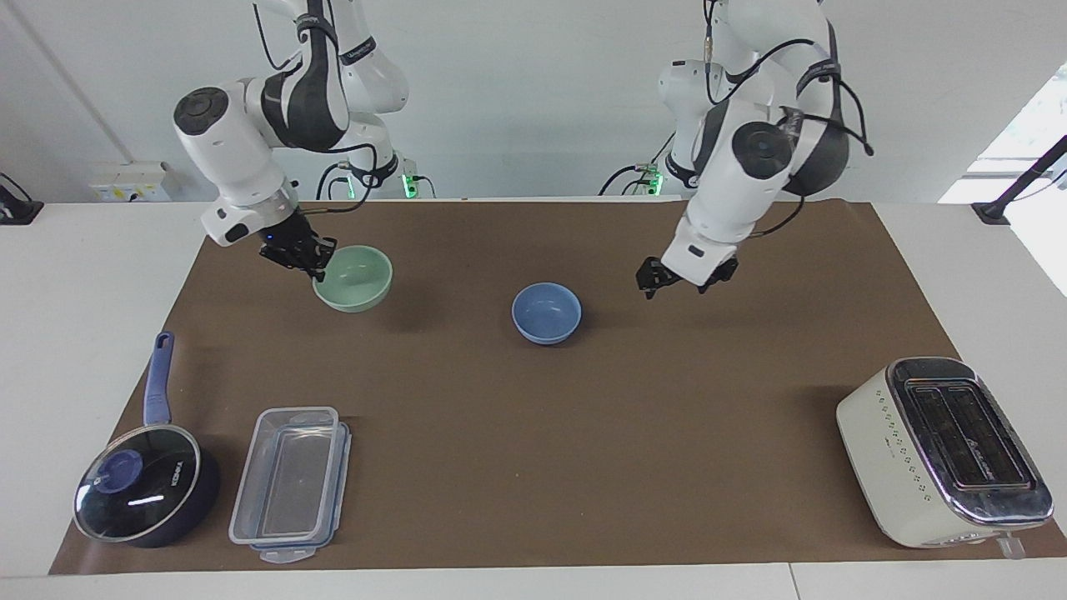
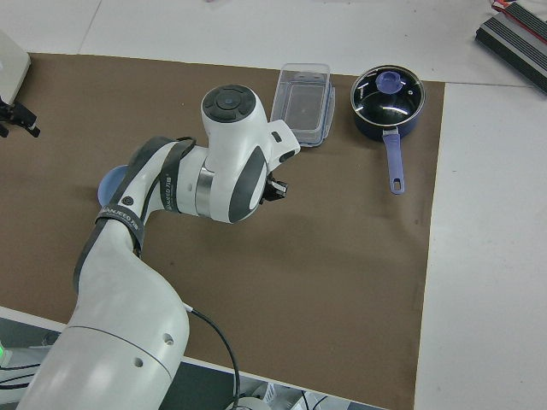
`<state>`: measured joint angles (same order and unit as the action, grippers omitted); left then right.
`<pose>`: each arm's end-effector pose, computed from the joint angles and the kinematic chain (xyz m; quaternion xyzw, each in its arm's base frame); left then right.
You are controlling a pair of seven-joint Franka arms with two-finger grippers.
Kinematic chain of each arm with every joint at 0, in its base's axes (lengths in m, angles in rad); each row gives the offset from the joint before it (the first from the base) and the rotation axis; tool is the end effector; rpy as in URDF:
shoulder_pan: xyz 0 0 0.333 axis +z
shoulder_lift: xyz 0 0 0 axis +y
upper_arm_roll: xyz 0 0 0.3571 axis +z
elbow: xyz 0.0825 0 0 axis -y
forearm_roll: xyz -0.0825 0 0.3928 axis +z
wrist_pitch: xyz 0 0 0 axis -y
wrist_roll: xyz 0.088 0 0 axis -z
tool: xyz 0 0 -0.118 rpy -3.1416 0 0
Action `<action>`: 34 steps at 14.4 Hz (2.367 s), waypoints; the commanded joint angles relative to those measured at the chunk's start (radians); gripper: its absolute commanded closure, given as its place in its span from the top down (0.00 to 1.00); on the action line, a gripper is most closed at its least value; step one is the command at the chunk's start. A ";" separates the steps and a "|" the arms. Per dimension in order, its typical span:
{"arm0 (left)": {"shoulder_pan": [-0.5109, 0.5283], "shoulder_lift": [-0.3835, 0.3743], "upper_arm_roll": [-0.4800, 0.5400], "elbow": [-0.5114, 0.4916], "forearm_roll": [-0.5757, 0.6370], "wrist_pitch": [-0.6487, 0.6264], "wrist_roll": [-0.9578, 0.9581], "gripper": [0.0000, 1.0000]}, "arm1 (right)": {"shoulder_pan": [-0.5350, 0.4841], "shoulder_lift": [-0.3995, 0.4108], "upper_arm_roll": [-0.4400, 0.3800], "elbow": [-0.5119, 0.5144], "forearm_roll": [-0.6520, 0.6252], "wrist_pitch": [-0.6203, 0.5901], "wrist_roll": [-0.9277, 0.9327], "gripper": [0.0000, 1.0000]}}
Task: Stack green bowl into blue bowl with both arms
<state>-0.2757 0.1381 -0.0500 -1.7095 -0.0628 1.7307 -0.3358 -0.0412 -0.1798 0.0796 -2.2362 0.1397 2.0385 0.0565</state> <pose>0.5716 -0.1982 0.5202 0.9976 0.0119 -0.0662 0.0133 0.4887 0.0292 0.4693 -0.9976 0.0418 0.0115 0.0544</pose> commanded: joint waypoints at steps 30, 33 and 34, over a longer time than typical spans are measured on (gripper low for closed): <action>0.222 -0.178 -0.001 0.076 0.089 -0.194 0.386 1.00 | 0.527 0.355 -0.003 0.121 0.060 0.419 0.236 0.00; 0.220 -0.179 -0.001 0.074 0.089 -0.194 0.383 1.00 | 0.527 0.353 -0.003 0.125 0.060 0.417 0.233 0.61; 0.219 -0.178 -0.002 0.074 0.090 -0.195 0.382 1.00 | 0.527 0.347 -0.003 0.128 0.060 0.414 0.233 1.00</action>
<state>-0.0486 -0.0257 -0.0553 -1.6291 -0.0008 1.5287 0.0458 0.4791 0.1838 0.0810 -2.0988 0.1972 2.4357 0.2865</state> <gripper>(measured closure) 0.000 0.881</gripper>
